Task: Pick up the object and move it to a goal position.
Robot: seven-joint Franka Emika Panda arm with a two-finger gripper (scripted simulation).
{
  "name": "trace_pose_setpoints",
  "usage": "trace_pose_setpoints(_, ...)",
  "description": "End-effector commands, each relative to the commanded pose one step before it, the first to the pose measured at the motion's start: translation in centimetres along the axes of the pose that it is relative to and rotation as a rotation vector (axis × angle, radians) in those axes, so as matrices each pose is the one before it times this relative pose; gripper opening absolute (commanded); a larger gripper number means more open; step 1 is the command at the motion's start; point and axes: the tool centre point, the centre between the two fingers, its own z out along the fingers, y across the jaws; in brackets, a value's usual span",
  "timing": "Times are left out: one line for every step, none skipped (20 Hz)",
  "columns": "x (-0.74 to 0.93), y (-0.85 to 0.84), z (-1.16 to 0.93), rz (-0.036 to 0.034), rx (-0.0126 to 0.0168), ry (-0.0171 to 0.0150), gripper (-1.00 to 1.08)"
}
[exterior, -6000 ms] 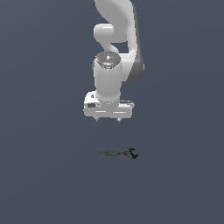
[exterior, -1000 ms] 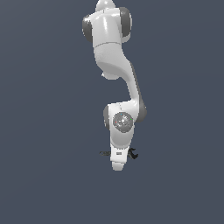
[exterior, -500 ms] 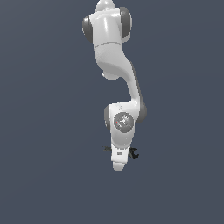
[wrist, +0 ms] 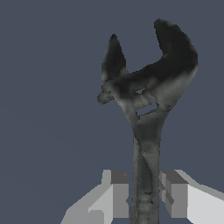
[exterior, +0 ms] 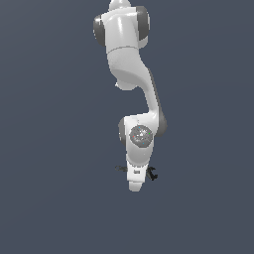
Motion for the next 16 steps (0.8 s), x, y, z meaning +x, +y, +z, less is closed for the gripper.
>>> trace_pose_setpoints(0.192, -0.541, -0.062, 0.00009, -0.00035, 0.00017, -1.00)
trace_pose_setpoints(0.100, -0.289, -0.022, 0.00000, 0.00000, 0.00000, -1.00)
trace_pose_setpoints(0.111, -0.321, -0.025, 0.00000, 0.00000, 0.00000, -1.00)
trace_pose_setpoints(0.123, -0.354, -0.027, 0.00000, 0.00000, 0.00000, -1.00)
trace_pose_setpoints(0.135, -0.389, -0.030, 0.00000, 0.00000, 0.00000, -1.00)
trace_pose_setpoints(0.116, -0.418, -0.026, 0.00048, 0.00010, -0.00003, -1.00)
trace_pose_setpoints(0.162, -0.462, -0.035, 0.00000, 0.00000, 0.00000, -1.00)
trace_pose_setpoints(0.176, -0.502, -0.038, 0.00000, 0.00000, 0.00000, -1.00)
trace_pose_setpoints(0.191, -0.543, -0.041, 0.00000, 0.00000, 0.00000, -1.00)
trace_pose_setpoints(0.176, -0.579, -0.039, 0.00048, 0.00008, -0.00004, -1.00)
trace_pose_setpoints(0.220, -0.620, -0.047, 0.00000, 0.00000, 0.00000, -1.00)
trace_pose_setpoints(0.226, -0.632, -0.048, 0.00000, 0.00000, 0.00000, -1.00)
trace_pose_setpoints(0.192, -0.611, -0.042, 0.00048, 0.00006, -0.00005, -1.00)
trace_pose_setpoints(0.216, -0.597, -0.045, 0.00000, 0.00000, 0.00000, -1.00)
trace_pose_setpoints(0.209, -0.573, -0.043, 0.00000, 0.00000, 0.00000, -1.00)
trace_pose_setpoints(0.171, -0.540, -0.039, 0.00048, 0.00002, -0.00006, -1.00)
